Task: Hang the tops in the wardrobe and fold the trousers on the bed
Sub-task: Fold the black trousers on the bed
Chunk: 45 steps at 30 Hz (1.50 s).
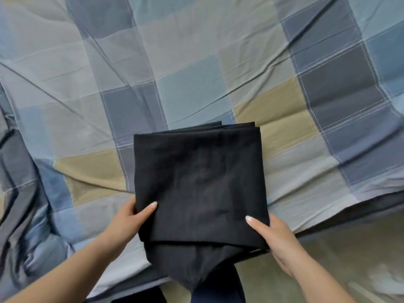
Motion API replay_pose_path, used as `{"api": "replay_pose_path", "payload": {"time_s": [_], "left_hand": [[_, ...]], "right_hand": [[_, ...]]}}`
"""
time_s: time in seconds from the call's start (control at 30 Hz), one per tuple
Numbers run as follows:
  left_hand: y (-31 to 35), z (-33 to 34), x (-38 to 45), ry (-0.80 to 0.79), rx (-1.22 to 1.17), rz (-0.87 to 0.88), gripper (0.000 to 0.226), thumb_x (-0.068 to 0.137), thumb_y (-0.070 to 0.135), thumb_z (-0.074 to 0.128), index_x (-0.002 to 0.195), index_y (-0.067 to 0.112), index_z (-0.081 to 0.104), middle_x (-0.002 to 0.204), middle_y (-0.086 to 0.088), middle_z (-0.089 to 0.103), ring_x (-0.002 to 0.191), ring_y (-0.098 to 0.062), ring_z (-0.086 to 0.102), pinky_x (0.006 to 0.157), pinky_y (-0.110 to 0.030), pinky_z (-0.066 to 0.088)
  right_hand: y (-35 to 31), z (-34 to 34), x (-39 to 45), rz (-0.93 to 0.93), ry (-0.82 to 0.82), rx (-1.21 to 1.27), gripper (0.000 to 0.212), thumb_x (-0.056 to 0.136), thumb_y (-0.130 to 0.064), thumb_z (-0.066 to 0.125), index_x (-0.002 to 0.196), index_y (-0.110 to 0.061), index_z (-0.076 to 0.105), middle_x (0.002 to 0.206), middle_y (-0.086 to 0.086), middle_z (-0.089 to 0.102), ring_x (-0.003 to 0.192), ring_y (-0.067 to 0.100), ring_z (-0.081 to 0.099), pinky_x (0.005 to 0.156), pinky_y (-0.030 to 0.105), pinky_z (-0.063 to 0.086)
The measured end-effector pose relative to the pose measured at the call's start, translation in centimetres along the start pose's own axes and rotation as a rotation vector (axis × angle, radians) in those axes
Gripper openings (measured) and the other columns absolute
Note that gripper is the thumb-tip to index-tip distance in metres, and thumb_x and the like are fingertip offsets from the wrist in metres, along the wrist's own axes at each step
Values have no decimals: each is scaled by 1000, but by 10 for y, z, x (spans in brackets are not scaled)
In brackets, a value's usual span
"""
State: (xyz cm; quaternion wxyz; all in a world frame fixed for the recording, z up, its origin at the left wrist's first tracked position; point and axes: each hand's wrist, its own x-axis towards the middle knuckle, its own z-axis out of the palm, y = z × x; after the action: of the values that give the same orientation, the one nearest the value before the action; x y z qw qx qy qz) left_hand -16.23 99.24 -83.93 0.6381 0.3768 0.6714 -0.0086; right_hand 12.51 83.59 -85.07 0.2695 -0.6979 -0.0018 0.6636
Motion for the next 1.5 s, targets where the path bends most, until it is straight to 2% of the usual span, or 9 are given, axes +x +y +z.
{"api": "replay_pose_path", "payload": {"time_s": [0.17, 0.27, 0.47, 0.57, 0.7, 0.83, 0.93, 1.13, 1.5], "left_hand": [[26, 3, 16, 15, 3, 143, 49, 74, 46, 68, 118, 26, 59, 113, 10, 70, 101, -7, 67, 81, -26, 51], [47, 9, 29, 114, 18, 232, 56, 70, 54, 67, 119, 29, 56, 112, 11, 68, 100, -3, 66, 80, -21, 49], [86, 10, 60, 276, 26, 282, 86, 62, 74, 64, 134, 32, 41, 118, 14, 59, 104, -1, 60, 88, -19, 43], [91, -2, 80, 520, 175, 271, 58, 75, 62, 64, 119, 26, 55, 108, 8, 59, 101, -10, 60, 81, -18, 40], [99, -30, 100, 831, 146, 156, 35, 92, 39, 58, 110, 10, 63, 105, -7, 66, 101, -24, 62, 82, -26, 42], [99, -3, 65, 738, 461, 752, 36, 94, 27, 53, 122, 5, 56, 122, -13, 56, 117, -22, 49, 103, -24, 32], [81, 29, 43, 489, 800, 1034, 49, 93, 33, 51, 136, 8, 49, 142, -12, 45, 138, -26, 33, 116, -50, 18], [71, 40, 81, 515, 970, 622, 66, 96, 50, 39, 150, 16, 25, 160, -9, 17, 149, -24, 2, 120, -44, -2], [55, 50, 115, 543, 1035, 617, 70, 92, 55, 25, 150, 16, 25, 159, -10, 18, 148, -27, 5, 119, -42, -6]], "right_hand": [[-33, 0, 11, -154, 301, -166, 23, 89, -33, 62, 102, -14, 62, 104, 1, 68, 90, 8, 62, 75, 18, 48], [-80, 6, 28, -270, 333, -265, 37, 89, -48, 56, 110, -18, 61, 103, -6, 65, 95, 12, 61, 81, 31, 50], [-146, 36, 55, -601, 452, -395, 30, 89, -51, 55, 93, -21, 54, 81, -12, 59, 77, 11, 58, 61, 25, 43], [-148, 39, 60, -748, 488, -479, 33, 91, -42, 57, 97, -10, 58, 82, 0, 62, 78, 23, 59, 66, 35, 47], [-156, 36, 74, -538, 548, -492, 33, 94, -34, 55, 120, -15, 53, 115, 4, 59, 109, 25, 55, 86, 31, 42], [-159, 56, 58, -930, 613, -834, 55, 90, -24, 55, 142, -11, 40, 150, 9, 35, 139, 26, 30, 114, 45, 19], [-137, 80, 47, -1086, 482, -985, 49, 85, -20, 59, 133, -10, 52, 148, 12, 39, 140, 29, 31, 113, 56, 15], [-115, 57, 79, -891, 479, -1321, 68, 89, -49, 49, 149, -22, 29, 158, 13, 18, 146, 28, 14, 115, 55, 4], [-109, 33, 121, -819, 455, -1289, 75, 88, -62, 30, 151, -23, 17, 159, 13, 9, 147, 27, 7, 117, 51, 3]]}}
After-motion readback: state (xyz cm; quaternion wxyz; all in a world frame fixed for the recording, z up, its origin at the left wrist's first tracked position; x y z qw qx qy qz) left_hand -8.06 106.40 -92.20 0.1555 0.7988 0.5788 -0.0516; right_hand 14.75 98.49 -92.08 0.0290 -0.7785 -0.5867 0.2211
